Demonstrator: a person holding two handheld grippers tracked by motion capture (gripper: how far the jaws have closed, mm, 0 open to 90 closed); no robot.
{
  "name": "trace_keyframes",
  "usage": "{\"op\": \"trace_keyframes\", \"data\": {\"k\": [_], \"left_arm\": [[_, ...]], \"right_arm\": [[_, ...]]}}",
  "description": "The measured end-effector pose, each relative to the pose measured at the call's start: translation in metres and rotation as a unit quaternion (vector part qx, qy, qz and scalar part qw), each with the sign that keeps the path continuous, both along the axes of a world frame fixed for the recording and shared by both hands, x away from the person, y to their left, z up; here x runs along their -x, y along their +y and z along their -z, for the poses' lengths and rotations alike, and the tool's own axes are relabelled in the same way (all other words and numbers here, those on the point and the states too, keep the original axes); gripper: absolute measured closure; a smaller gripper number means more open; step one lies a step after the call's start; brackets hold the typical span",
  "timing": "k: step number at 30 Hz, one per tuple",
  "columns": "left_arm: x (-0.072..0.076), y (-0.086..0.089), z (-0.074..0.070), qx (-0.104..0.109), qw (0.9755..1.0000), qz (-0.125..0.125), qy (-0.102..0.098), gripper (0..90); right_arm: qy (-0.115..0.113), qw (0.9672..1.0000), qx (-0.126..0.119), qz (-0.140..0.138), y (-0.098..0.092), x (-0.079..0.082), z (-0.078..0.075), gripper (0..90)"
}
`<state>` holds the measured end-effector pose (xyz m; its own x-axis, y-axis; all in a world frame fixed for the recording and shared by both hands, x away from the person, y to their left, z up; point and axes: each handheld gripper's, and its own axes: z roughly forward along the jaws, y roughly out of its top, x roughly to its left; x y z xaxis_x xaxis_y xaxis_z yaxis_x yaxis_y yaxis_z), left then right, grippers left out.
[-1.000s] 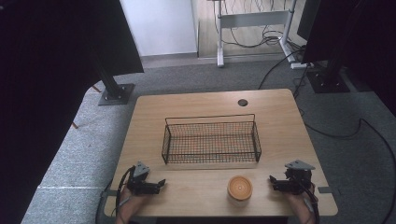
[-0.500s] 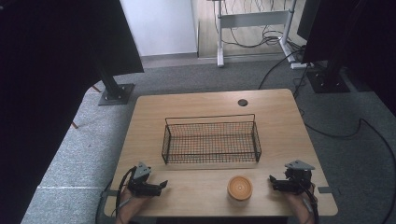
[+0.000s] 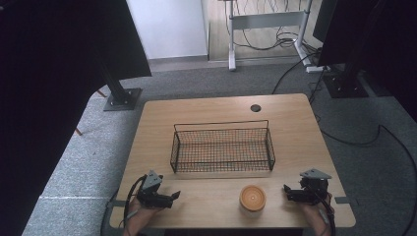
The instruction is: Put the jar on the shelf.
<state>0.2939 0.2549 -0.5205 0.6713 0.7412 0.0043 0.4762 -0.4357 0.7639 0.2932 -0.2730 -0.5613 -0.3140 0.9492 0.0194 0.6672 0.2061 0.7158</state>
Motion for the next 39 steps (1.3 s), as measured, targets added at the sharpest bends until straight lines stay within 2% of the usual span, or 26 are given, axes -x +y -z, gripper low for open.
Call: {"op": "trace_keyframes", "data": {"k": [13, 24, 39], "left_arm": [[0.003, -0.021, -0.010, 0.006, 0.9992, 0.040, 0.001, 3.9], [0.007, -0.043, -0.022, 0.010, 0.9967, 0.079, -0.010, 3.1], [0.010, -0.070, -0.030, 0.010, 0.9940, 0.108, -0.010, 4.2]], "right_arm": [[0.000, 1.0000, 0.000, 0.001, 0.000, 0.000, 0.000, 0.5], [0.000, 1.0000, 0.000, 0.001, 0.000, 0.001, 0.000, 0.4], [0.000, 1.0000, 0.000, 0.001, 0.000, 0.001, 0.000, 0.5]]}}
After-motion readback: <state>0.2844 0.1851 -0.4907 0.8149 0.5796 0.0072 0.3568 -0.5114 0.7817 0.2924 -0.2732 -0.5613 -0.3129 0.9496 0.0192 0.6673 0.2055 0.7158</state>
